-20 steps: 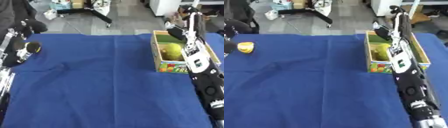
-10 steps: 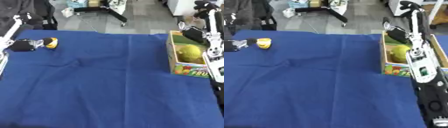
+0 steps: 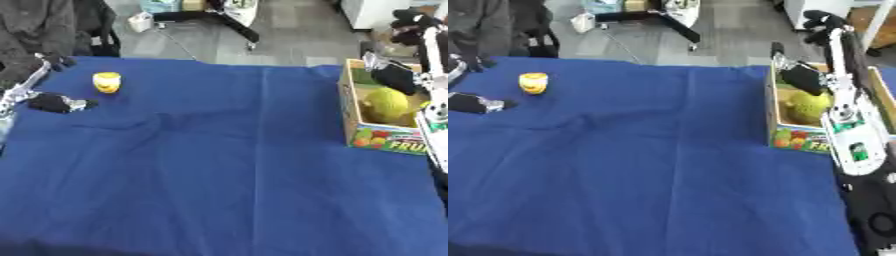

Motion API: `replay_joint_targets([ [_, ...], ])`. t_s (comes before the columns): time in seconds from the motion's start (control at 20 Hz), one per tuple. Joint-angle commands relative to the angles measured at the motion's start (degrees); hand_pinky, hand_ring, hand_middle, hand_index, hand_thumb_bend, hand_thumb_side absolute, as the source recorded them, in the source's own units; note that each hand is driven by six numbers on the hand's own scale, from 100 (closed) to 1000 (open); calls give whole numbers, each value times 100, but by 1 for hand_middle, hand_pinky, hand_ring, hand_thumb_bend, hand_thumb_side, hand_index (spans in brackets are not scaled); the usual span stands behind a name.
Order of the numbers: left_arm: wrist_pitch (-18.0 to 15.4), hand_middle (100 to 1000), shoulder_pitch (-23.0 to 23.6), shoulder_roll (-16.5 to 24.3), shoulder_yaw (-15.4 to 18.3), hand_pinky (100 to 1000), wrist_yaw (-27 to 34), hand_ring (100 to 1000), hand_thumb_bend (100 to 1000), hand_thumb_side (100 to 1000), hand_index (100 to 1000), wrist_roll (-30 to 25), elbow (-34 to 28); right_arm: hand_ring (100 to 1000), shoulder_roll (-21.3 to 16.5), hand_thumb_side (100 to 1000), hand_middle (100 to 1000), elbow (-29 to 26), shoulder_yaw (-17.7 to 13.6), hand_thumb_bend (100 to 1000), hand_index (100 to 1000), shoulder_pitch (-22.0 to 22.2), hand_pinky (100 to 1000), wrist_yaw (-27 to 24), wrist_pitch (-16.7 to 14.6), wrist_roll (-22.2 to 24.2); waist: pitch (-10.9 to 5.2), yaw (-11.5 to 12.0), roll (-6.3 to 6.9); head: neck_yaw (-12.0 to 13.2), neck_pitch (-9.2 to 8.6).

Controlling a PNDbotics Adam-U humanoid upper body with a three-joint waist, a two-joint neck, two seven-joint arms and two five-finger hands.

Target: Pick up the objects with one hand, pass them to the other hand, and then place them into the box on the other side of the table.

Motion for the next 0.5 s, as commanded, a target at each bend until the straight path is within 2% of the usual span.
replay_joint_targets([
  [0.05,426,717,-235,19,163,745,-510,710,667,518,832,421,517,657,-64,278,697,-177,9,325,827,-71,729,-88,-20,29,-127,-24,23,29,-44],
  [0.2,849,709,-322,-51,267,742,-681,704,660,511,825,1089,846,657,-55,278,697,-213,26,324,827,-44,729,-150,-36,49,-86,-88,3,54,-106],
  [0.5,1179,676,-398,-12,333,727,-479,679,639,490,792,1931,1080,655,-22,279,695,-345,62,318,826,-45,726,-286,-61,83,88,-244,-28,183,-290],
])
